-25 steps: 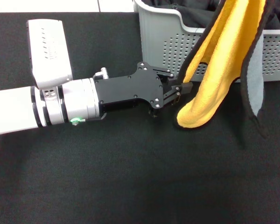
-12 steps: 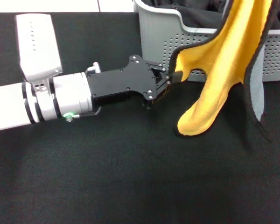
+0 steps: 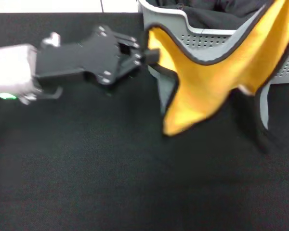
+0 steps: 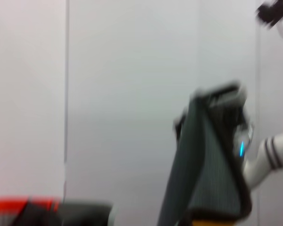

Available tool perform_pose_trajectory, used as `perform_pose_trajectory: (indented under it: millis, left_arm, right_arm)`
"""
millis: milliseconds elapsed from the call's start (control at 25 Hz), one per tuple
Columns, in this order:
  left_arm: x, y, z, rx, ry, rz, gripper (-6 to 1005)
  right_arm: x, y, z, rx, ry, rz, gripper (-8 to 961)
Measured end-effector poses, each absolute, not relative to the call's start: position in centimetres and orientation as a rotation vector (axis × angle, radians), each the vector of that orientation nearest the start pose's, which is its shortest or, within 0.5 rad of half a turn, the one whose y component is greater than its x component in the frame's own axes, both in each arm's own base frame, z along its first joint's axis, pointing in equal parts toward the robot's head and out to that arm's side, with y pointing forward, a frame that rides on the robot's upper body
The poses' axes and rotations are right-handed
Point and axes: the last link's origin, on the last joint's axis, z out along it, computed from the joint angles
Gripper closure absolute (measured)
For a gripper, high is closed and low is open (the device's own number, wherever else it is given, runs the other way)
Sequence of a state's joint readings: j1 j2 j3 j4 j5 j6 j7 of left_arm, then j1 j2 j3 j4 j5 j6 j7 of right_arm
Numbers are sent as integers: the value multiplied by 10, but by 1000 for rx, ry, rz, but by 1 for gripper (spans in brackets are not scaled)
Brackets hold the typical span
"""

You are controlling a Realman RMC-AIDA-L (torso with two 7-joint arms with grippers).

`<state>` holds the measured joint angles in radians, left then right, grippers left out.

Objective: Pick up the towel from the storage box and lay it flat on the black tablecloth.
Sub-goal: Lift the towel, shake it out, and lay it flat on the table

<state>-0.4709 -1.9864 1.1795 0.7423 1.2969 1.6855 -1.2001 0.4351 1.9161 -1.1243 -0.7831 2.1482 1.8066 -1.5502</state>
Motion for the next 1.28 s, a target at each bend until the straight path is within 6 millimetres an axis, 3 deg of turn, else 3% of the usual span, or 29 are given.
perform_pose_trajectory:
  millis: [160,320,640,760,1120,1280]
  left_arm:
    - [-178,312,63,-2793,80,-1232,998]
    - [-174,303,76,-2861,124,-1214,997]
    - [-176,315,68,-2896,90,-1070,997]
    - [-176,311,67,-2926,74,-1070,997]
    - [-193,268,78,-3047,39,-1140,998]
    - [-196,248,91,-3098,103,-1112,998]
  right_arm:
    - [192,289,97,-2562,389,1644,906]
    - [205,264,95,-2498,405,1660,905]
    - [221,267,98,-2451,438,1630,903]
    - [226,257,91,-2474,462,1605,902]
    - [220,199,91,-2593,420,1584,900]
    - [218,190,93,-2587,442,1608,899]
